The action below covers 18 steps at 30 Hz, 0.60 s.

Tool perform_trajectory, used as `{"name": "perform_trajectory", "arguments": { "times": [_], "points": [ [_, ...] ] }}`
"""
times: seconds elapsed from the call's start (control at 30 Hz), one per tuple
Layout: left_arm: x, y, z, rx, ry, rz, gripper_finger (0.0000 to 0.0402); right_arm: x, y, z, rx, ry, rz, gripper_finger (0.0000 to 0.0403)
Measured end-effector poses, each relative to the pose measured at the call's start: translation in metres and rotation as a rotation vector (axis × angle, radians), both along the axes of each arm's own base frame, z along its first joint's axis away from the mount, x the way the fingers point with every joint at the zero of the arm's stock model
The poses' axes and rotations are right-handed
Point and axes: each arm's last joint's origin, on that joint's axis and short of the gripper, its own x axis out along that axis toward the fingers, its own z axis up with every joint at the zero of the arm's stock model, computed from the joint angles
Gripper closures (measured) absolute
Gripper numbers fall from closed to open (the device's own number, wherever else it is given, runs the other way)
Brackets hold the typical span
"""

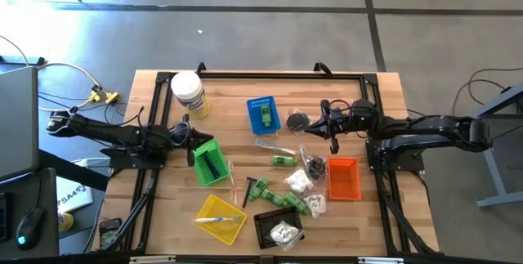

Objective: Pick & Place Travel size toiletries
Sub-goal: Put the hair brush into the orange bin

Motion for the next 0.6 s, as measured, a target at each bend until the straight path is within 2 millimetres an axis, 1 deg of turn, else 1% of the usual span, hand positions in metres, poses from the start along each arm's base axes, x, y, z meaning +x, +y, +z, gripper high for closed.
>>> {"name": "perform_trajectory", "arguments": {
  "times": [0.17, 0.27, 0.4, 0.5, 0.6],
  "points": [
    [0.014, -0.002, 0.029, 0.008, 0.003, -0.002, 0.0402, -0.002, 0.000, -0.006, 0.014, 0.035, -0.003, 0.0399],
    [0.028, -0.004, 0.040, 0.043, 0.043, -0.007, 0.0402, -0.002, 0.000, -0.012, 0.033, 0.094, -0.017, 0.0399],
    [0.045, -0.006, 0.046, 0.062, 0.098, 0.029, 0.0402, -0.003, 0.000, -0.016, 0.041, 0.141, -0.027, 0.0399],
    [0.054, -0.007, 0.044, 0.063, 0.141, 0.032, 0.0402, -0.004, -0.001, -0.019, 0.047, 0.176, -0.082, 0.0398],
    [0.062, -0.008, 0.041, 0.059, 0.171, 0.034, 0.0402, -0.003, -0.002, -0.022, 0.071, 0.286, -0.115, 0.0398]
  ]
}}
